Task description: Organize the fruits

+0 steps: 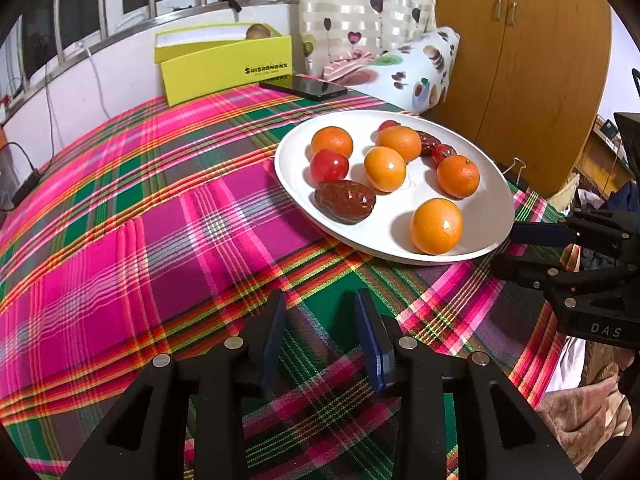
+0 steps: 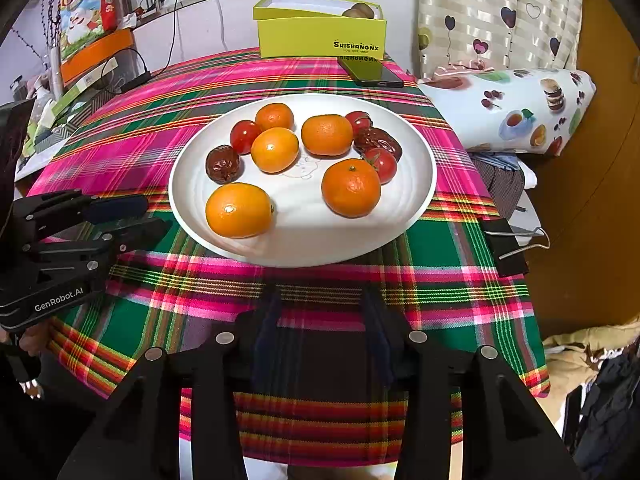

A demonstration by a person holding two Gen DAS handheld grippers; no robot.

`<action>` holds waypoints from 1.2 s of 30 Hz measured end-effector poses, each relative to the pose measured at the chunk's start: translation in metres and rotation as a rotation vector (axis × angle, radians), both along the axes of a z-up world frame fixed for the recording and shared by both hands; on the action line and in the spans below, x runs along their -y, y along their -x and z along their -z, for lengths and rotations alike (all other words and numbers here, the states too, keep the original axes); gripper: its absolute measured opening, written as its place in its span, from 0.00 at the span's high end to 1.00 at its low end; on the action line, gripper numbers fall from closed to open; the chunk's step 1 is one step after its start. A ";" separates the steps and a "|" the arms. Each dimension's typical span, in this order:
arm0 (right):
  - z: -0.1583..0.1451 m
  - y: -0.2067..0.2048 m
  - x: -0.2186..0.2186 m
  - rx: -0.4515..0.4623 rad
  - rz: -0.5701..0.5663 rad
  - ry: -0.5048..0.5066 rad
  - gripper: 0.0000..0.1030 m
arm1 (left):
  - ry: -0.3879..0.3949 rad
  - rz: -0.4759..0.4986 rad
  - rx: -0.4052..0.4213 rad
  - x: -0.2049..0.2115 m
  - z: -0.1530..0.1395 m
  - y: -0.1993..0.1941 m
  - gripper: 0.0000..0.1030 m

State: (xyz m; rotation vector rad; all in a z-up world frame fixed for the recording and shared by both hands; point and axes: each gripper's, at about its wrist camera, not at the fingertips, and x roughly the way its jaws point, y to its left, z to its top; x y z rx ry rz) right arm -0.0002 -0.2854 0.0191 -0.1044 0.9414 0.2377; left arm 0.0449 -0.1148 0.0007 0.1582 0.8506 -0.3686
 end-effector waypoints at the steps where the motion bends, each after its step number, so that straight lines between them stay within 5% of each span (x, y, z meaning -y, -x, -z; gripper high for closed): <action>1: 0.000 0.000 0.000 0.000 0.000 0.000 0.57 | 0.001 0.000 -0.001 0.000 0.000 0.000 0.56; 36: 0.001 0.001 -0.001 0.002 0.000 0.001 0.54 | -0.006 -0.002 0.003 -0.001 0.000 -0.001 0.51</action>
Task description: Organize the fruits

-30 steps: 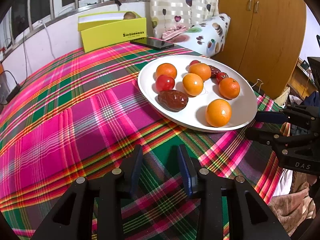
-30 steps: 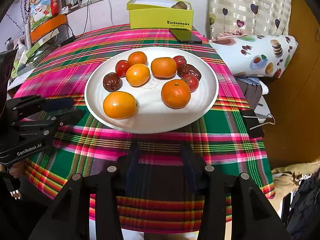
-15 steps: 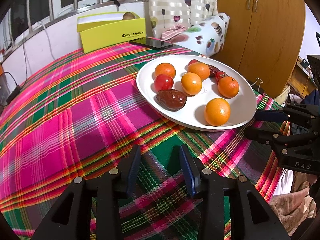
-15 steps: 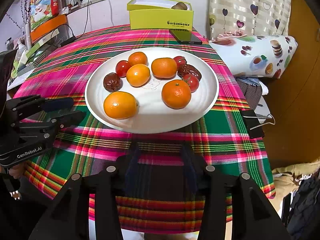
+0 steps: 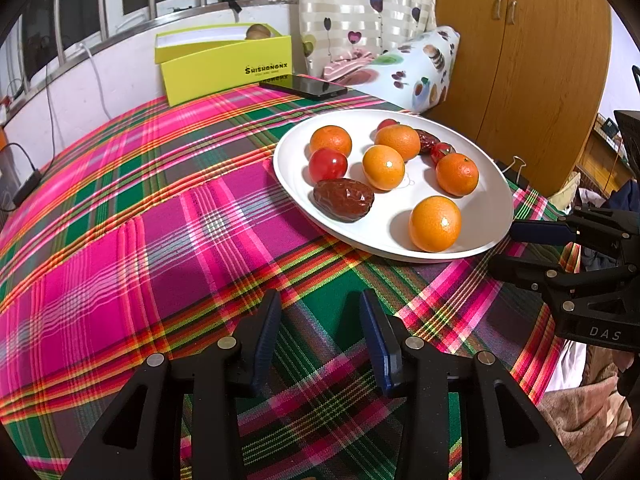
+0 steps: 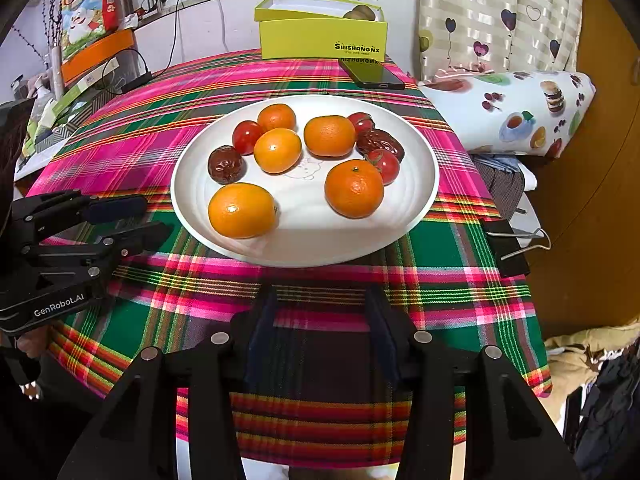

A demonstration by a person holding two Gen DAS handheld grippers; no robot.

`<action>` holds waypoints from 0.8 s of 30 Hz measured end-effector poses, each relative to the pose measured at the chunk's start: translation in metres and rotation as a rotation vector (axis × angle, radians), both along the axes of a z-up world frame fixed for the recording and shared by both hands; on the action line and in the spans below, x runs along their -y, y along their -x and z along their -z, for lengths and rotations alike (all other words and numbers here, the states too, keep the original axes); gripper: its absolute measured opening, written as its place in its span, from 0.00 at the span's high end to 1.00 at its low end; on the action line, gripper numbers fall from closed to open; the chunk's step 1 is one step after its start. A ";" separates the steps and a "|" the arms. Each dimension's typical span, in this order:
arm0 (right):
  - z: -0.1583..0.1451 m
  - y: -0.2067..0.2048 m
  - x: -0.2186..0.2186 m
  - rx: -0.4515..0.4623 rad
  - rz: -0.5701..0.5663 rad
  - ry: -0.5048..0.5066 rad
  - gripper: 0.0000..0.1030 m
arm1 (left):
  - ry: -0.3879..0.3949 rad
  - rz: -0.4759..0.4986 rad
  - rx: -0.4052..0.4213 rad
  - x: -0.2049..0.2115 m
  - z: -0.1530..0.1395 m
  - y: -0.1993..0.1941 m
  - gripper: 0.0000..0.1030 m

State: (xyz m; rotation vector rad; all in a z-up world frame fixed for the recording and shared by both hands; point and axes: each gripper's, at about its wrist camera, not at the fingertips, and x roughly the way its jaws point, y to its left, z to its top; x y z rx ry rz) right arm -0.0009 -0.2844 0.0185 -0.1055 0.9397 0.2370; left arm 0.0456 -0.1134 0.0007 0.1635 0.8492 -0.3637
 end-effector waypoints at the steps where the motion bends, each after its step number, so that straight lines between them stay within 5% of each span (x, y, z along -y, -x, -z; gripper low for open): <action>1: 0.000 0.000 0.000 0.000 0.000 0.000 0.54 | -0.001 0.000 0.000 0.001 0.000 0.001 0.51; 24: 0.000 0.000 0.000 0.000 0.000 0.001 0.53 | -0.002 0.003 0.001 0.001 0.000 0.001 0.47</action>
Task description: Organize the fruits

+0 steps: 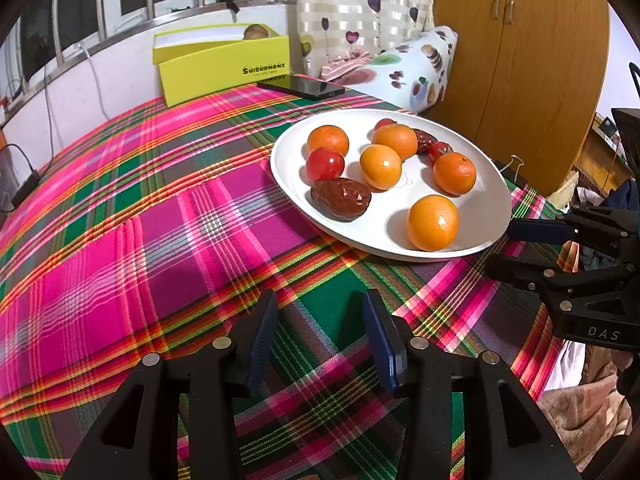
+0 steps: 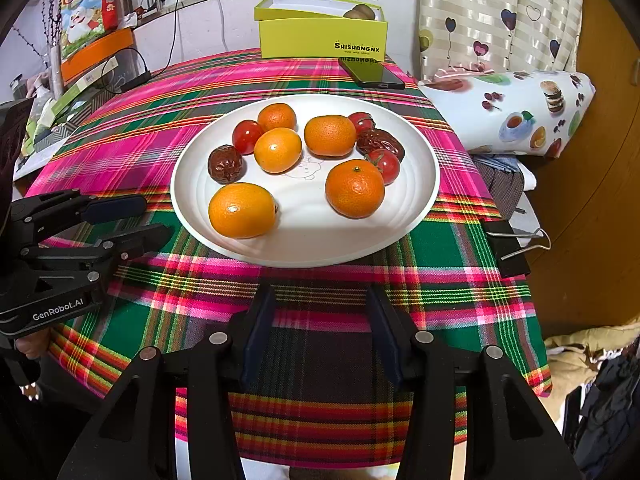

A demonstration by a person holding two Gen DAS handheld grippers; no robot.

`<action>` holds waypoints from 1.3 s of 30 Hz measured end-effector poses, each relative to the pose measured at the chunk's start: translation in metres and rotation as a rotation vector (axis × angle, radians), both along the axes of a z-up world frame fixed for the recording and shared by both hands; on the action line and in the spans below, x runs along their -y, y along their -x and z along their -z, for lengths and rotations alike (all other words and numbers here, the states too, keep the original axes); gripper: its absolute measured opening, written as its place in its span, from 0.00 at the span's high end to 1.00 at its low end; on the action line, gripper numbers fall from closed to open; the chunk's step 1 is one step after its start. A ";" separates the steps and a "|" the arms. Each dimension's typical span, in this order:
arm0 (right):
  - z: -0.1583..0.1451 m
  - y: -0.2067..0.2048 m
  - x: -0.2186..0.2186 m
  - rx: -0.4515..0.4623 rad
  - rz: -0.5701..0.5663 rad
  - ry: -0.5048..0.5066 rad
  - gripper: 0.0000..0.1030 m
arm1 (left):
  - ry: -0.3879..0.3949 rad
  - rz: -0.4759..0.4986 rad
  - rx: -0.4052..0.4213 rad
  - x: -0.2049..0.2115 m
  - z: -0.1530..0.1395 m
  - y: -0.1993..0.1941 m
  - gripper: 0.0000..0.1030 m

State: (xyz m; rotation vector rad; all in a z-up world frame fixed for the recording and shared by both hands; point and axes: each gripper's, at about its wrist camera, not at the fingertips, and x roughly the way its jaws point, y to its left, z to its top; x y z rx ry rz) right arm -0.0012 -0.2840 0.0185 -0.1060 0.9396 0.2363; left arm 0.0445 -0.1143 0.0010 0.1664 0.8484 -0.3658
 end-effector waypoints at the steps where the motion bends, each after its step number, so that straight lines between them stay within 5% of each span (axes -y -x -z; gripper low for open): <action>1: 0.000 0.000 0.000 0.000 0.000 0.000 0.53 | -0.001 0.000 0.001 0.000 0.000 0.000 0.47; 39: 0.000 0.000 -0.001 0.001 0.000 0.002 0.52 | -0.002 0.000 0.001 0.001 0.000 0.000 0.45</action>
